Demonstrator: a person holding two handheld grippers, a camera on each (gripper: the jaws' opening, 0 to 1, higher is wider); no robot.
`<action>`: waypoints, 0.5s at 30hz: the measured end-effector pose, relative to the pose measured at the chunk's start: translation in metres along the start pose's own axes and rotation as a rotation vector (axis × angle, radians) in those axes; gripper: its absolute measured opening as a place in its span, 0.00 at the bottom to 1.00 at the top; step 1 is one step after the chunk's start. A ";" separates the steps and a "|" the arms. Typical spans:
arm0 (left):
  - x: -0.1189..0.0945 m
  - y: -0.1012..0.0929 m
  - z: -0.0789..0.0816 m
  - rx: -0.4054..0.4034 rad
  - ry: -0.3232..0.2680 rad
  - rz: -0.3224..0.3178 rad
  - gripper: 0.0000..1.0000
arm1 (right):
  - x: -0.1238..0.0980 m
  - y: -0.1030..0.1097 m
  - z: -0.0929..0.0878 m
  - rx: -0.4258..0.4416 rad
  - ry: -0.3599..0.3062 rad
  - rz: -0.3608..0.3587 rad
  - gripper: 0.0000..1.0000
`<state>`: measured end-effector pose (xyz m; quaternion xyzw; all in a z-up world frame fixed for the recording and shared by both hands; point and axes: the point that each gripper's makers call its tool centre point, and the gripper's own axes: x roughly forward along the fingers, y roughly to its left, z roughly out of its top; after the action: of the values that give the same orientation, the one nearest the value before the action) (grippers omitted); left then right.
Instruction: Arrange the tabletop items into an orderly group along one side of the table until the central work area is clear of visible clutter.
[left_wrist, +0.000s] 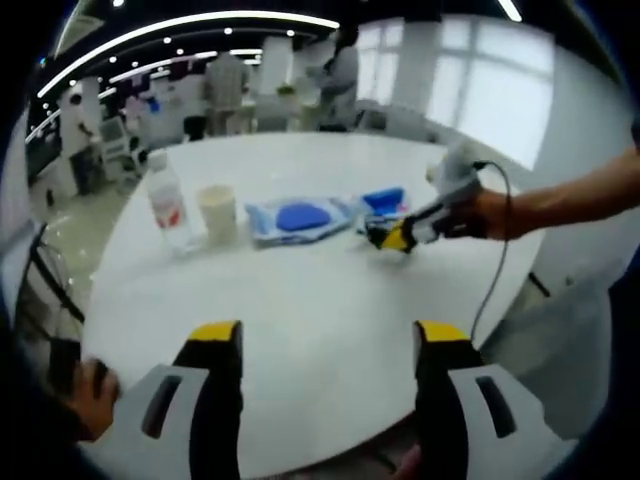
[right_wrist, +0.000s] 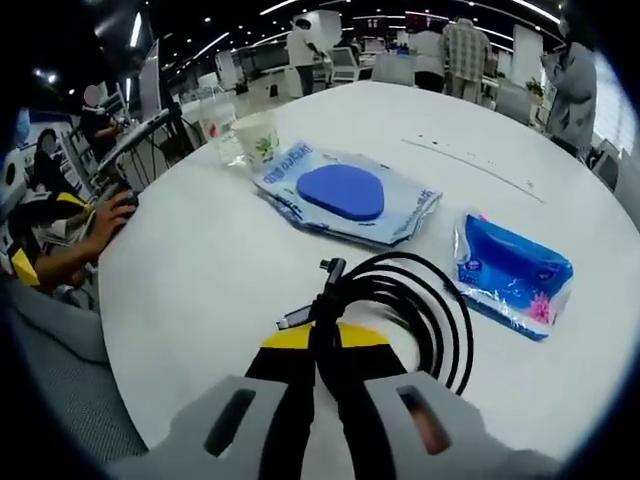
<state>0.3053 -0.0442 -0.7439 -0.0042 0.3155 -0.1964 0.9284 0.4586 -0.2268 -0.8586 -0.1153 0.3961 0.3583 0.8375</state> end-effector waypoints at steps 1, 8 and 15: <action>0.000 0.000 0.000 -0.002 0.002 0.000 0.66 | 0.001 0.000 -0.001 0.002 0.002 0.000 0.06; 0.003 -0.001 -0.001 0.005 0.001 -0.008 0.66 | 0.013 -0.002 -0.011 0.015 0.032 -0.007 0.06; 0.002 -0.001 -0.001 -0.005 -0.009 -0.012 0.66 | 0.015 -0.005 -0.017 0.009 0.054 -0.017 0.06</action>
<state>0.3065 -0.0454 -0.7456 -0.0093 0.3119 -0.2009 0.9286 0.4581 -0.2307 -0.8818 -0.1245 0.4191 0.3460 0.8301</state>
